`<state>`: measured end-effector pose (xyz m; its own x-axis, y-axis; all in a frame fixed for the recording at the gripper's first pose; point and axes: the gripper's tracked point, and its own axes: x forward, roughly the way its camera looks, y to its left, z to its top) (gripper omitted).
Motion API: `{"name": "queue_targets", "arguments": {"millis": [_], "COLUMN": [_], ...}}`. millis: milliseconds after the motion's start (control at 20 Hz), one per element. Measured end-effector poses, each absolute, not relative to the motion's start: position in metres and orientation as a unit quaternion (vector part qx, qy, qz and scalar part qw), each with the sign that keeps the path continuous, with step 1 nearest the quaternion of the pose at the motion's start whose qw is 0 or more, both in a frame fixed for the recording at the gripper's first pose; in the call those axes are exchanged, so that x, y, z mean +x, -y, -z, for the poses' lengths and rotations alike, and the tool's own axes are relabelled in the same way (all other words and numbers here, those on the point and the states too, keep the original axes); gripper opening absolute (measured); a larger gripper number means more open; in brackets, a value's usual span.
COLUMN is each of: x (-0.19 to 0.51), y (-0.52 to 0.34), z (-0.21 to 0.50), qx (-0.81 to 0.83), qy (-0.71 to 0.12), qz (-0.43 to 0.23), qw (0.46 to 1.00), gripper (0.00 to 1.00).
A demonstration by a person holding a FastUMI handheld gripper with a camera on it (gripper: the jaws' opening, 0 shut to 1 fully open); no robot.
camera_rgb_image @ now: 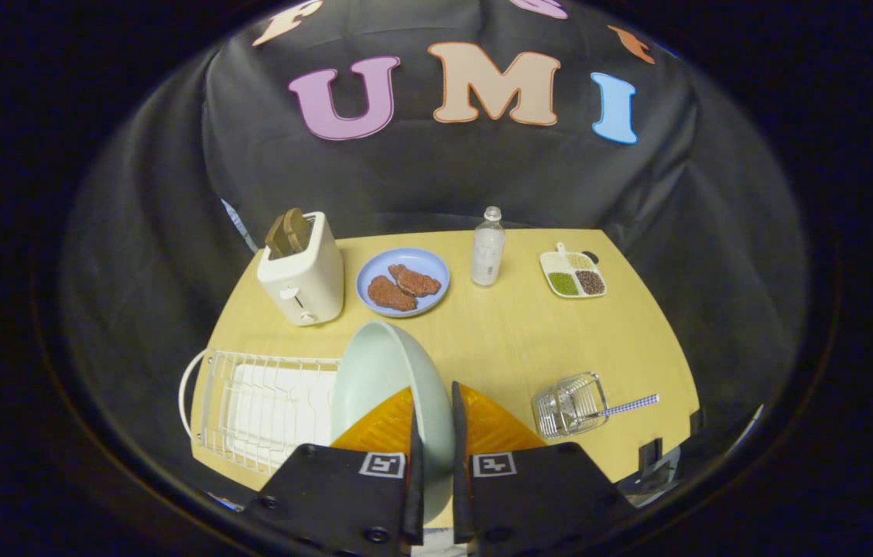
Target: Take the plate from the dish rack, then take the spoon from the basket and place it into the plate.
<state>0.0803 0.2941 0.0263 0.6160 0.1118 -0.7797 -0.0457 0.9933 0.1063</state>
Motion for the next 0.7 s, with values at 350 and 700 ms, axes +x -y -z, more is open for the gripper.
{"name": "queue_targets", "arguments": {"millis": [350,700], "x": [0.028,-0.036], "y": [-0.195,-0.137], "z": [-0.011,0.066], "qx": [0.107,0.244], "qy": [-0.416,-0.382], "qz": [-0.076,-0.098], "qw": [0.900,0.886], "gripper": [0.17,0.17]}}
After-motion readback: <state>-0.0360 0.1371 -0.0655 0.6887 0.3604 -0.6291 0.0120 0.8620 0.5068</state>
